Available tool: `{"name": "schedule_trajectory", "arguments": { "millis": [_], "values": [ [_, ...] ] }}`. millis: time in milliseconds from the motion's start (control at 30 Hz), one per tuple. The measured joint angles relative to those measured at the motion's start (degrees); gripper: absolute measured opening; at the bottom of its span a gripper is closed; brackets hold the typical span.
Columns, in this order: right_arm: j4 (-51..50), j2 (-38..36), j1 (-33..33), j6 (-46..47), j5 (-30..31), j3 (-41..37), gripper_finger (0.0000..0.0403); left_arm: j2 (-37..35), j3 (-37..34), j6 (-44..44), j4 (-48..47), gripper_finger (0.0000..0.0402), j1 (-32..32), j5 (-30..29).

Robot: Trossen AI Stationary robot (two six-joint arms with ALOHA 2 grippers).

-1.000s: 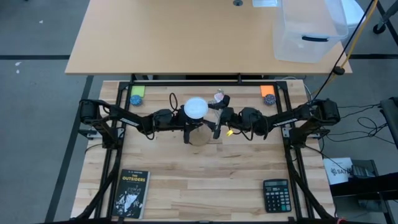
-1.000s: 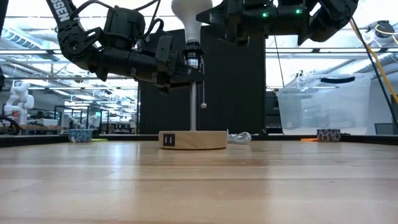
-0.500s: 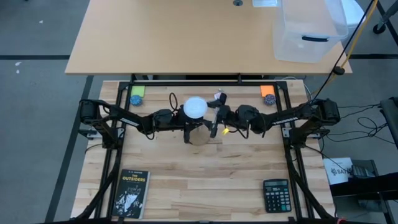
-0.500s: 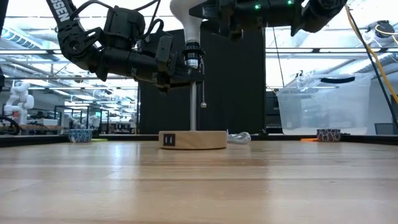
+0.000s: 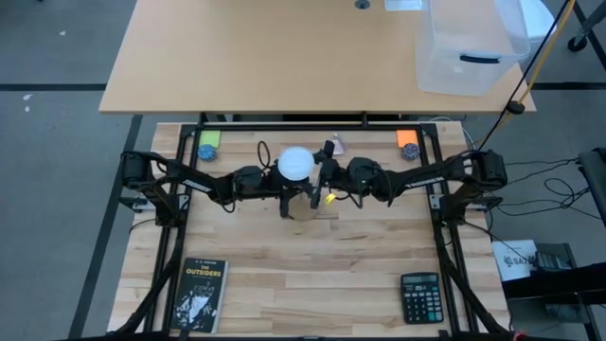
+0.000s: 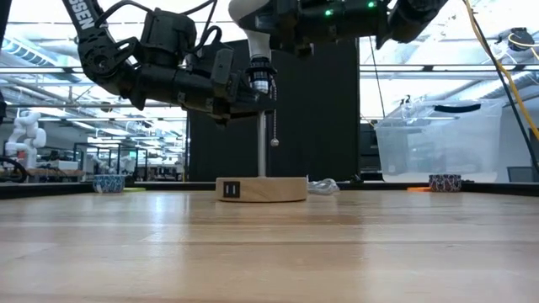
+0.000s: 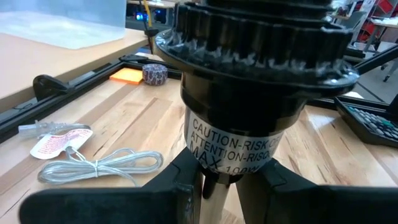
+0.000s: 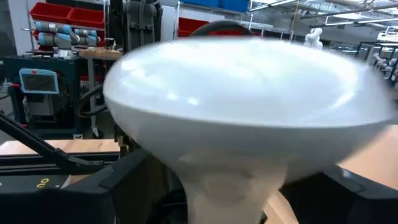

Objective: Screw lightbulb
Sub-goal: Remove the lightbulb from the lamp

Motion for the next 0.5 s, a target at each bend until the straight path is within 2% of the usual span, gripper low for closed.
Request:
{"name": "schedule_trajectory", "arguments": {
  "millis": [167,500],
  "values": [
    [3.79,2.46,0.0,-1.22,-0.22,0.66,0.0299,0.02,-0.01,0.0,-0.16,0.0071,-0.17,0.02],
    [4.62,1.84,-0.09,-2.23,1.04,0.67,0.0298,0.01,0.02,0.07,-0.07,0.0071,-0.22,0.16]
  ]
}}
